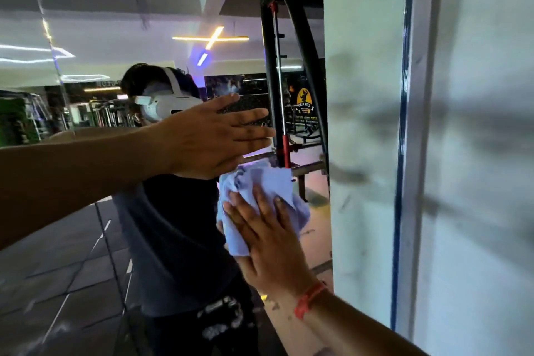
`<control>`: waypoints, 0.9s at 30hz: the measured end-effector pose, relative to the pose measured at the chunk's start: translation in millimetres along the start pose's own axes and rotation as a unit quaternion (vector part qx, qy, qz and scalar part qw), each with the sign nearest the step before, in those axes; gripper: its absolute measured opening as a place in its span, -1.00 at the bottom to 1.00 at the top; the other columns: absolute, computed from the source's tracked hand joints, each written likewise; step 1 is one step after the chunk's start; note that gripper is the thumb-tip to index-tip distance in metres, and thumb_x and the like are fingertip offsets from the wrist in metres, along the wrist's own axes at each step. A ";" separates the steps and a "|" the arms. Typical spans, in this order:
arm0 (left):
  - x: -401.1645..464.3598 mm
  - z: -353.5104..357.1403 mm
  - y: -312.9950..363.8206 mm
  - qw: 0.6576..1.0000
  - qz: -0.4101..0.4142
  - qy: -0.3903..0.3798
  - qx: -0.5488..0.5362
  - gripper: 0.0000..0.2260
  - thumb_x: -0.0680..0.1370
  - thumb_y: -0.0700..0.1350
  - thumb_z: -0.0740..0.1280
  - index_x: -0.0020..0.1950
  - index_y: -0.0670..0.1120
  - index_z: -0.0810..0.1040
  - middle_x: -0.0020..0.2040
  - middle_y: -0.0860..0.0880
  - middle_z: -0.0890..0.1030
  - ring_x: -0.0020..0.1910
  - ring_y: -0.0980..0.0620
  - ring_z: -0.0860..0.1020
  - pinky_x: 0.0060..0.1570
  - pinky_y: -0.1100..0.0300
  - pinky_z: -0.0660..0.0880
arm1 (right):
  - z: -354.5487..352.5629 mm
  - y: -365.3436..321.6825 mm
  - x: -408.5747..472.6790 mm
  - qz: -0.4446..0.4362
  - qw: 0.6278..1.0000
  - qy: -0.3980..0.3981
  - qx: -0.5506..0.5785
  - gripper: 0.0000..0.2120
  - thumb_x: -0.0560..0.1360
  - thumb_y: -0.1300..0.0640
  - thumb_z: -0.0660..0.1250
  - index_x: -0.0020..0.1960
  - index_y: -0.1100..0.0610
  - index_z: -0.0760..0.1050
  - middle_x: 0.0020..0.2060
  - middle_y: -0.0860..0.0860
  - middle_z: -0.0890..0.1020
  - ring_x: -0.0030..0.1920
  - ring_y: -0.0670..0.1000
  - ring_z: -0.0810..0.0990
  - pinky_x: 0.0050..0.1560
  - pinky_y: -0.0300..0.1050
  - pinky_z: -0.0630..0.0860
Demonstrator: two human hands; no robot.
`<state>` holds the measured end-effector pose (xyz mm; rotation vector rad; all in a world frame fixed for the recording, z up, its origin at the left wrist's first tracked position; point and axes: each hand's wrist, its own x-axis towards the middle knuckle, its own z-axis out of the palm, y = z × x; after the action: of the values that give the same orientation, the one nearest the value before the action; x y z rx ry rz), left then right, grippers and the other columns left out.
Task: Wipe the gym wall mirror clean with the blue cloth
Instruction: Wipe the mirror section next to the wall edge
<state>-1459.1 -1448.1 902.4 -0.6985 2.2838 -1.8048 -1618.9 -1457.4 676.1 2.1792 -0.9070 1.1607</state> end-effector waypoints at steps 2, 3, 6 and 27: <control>9.7 2.5 3.9 1.000 0.004 0.000 0.005 -0.46 0.68 0.12 -0.04 0.62 -0.03 0.26 0.62 0.00 0.25 0.64 -0.10 0.10 0.54 -0.22 0.02 | -13.3 55.1 -11.9 0.000 0.999 0.012 -0.031 -0.35 0.58 -0.01 0.22 0.64 -0.16 0.13 0.64 -0.23 0.09 0.53 0.04 0.33 0.38 0.14 0.31; 13.3 4.1 6.0 1.000 0.001 -0.001 0.003 -0.46 0.67 0.12 -0.04 0.62 -0.03 0.27 0.62 0.00 0.26 0.64 -0.10 0.11 0.54 -0.23 0.03 | -19.1 83.7 -13.8 0.050 0.997 0.033 -0.038 -0.36 0.59 0.00 0.22 0.64 -0.16 0.15 0.63 -0.24 0.10 0.48 0.04 0.40 0.34 0.13 0.34; 21.6 6.9 10.2 1.000 0.000 -0.003 0.003 -0.45 0.68 0.12 -0.08 0.63 -0.01 0.24 0.63 0.00 0.22 0.65 -0.10 0.06 0.56 -0.24 -0.04 | -20.5 112.8 -7.9 0.249 0.961 0.122 -0.008 -0.40 0.61 -0.04 0.11 0.65 -0.06 0.14 0.64 -0.10 0.13 0.58 0.13 0.27 0.47 0.16 0.23; 116.5 12.2 33.6 0.999 0.043 -0.018 -0.003 -0.49 0.68 0.09 -0.03 0.62 0.03 0.29 0.62 0.06 0.27 0.65 -0.07 0.09 0.55 -0.24 0.10 | 2.5 134.0 -79.8 0.093 0.994 0.032 0.053 -0.41 0.60 -0.01 0.16 0.62 -0.03 0.24 0.64 -0.12 0.14 0.65 0.10 0.08 0.47 0.28 0.31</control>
<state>-1565.8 -1504.9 886.7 -0.6175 2.2617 -1.7330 -1751.2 -1520.7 622.9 2.1645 -1.0598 1.3872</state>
